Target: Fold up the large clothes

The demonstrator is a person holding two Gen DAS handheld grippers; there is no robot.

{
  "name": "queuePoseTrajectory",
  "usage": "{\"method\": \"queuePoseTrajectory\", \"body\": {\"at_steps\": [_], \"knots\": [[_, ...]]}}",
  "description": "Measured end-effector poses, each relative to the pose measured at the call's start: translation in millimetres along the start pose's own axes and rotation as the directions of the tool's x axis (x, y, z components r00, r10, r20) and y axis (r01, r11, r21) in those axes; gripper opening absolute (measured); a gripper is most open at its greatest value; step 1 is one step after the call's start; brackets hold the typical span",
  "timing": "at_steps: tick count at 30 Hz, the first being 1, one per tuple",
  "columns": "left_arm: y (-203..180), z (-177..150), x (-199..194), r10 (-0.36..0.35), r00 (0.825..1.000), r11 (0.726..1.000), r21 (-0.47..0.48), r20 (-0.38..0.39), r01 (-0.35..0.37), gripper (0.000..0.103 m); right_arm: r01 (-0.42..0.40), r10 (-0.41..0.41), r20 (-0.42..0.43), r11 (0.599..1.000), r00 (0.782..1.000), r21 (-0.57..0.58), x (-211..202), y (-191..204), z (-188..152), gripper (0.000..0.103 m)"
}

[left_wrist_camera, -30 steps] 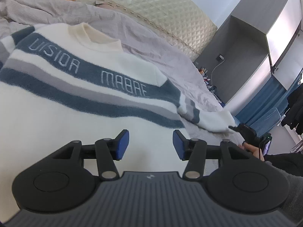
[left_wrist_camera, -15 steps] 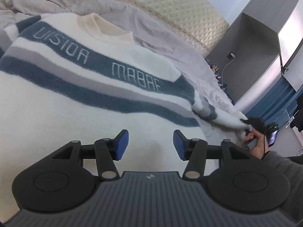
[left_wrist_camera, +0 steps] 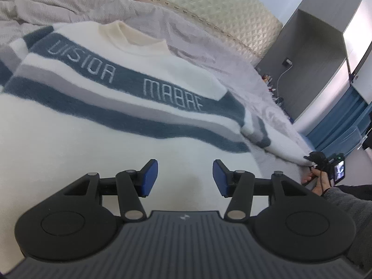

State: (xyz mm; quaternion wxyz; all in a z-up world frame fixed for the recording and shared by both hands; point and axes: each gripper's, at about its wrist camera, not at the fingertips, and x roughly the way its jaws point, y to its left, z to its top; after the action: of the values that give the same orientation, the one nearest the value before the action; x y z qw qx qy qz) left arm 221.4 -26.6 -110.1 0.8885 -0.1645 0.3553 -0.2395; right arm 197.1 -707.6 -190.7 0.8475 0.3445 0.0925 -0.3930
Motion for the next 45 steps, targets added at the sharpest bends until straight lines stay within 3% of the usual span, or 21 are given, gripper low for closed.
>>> {"method": "queuePoseTrajectory", "body": {"at_steps": [4, 5, 7, 8, 9, 16, 18, 22, 28, 31, 32, 34, 36, 40, 43, 45], "knots": [[3, 3, 0, 0.039, 0.999, 0.999, 0.003, 0.003, -0.039, 0.058, 0.043, -0.044, -0.015, 0.996, 0.999, -0.078, 1, 19, 7, 0.028], [4, 4, 0, 0.046, 0.999, 0.999, 0.003, 0.004, -0.046, 0.058, 0.062, -0.065, -0.024, 0.992, 0.998, -0.114, -1, 23, 6, 0.034], [5, 7, 1, 0.063, 0.998, 0.998, 0.011, 0.004, -0.063, 0.058, 0.073, -0.078, -0.019, 0.979, 0.997, -0.189, -16, 34, 2, 0.061], [5, 8, 0, 0.074, 0.997, 0.997, 0.014, 0.007, -0.074, 0.058, 0.067, -0.07, -0.002, 0.971, 0.998, -0.23, -24, 41, 1, 0.08], [6, 9, -2, 0.082, 0.997, 0.996, 0.014, 0.011, -0.083, 0.058, 0.061, -0.059, 0.016, 0.959, 0.998, -0.278, -34, 48, 0, 0.087], [3, 15, -31, 0.111, 0.993, 0.993, 0.026, 0.048, -0.113, 0.058, -0.09, 0.101, -0.007, 0.854, 0.995, -0.513, -124, 111, -16, 0.085], [0, 14, -44, 0.118, 0.991, 0.992, 0.034, 0.059, -0.12, 0.058, -0.182, 0.197, -0.03, 0.823, 0.98, -0.538, -162, 130, -22, 0.085], [-8, 8, -73, 0.129, 0.987, 0.989, 0.06, 0.095, -0.135, 0.058, -0.326, 0.306, -0.129, 0.775, 0.943, -0.542, -232, 165, -37, 0.085], [-15, 2, -118, 0.126, 0.983, 0.99, 0.047, 0.137, -0.134, 0.058, -0.527, 0.42, -0.32, 0.716, 0.849, -0.459, -333, 193, -67, 0.085], [-14, -3, -139, 0.13, 0.978, 0.99, 0.033, 0.161, -0.137, 0.058, -0.614, 0.458, -0.433, 0.704, 0.776, -0.356, -373, 188, -88, 0.085], [-13, -5, -145, 0.132, 0.977, 0.99, 0.022, 0.166, -0.138, 0.058, -0.626, 0.46, -0.455, 0.701, 0.763, -0.341, -385, 187, -96, 0.085], [-8, -10, -154, 0.143, 0.976, 0.99, -0.005, 0.164, -0.144, 0.058, -0.673, 0.489, -0.49, 0.659, 0.722, -0.335, -408, 181, -117, 0.085], [-1, -16, -161, 0.172, 0.971, 0.985, -0.039, 0.164, -0.168, 0.058, -0.695, 0.491, -0.508, 0.613, 0.708, -0.375, -422, 177, -137, 0.085], [26, -14, -181, 0.316, 0.921, 0.94, -0.207, 0.226, -0.272, 0.064, -0.715, 0.45, -0.57, 0.56, 0.687, -0.419, -417, 174, -161, 0.085], [58, -4, -200, 0.383, 0.892, 0.894, -0.34, 0.241, -0.293, 0.065, -0.703, 0.403, -0.596, 0.558, 0.694, -0.441, -404, 169, -171, 0.085], [80, 3, -213, 0.43, 0.876, 0.862, -0.389, 0.219, -0.326, 0.067, -0.688, 0.361, -0.618, 0.578, 0.699, -0.439, -397, 163, -181, 0.085]]}}
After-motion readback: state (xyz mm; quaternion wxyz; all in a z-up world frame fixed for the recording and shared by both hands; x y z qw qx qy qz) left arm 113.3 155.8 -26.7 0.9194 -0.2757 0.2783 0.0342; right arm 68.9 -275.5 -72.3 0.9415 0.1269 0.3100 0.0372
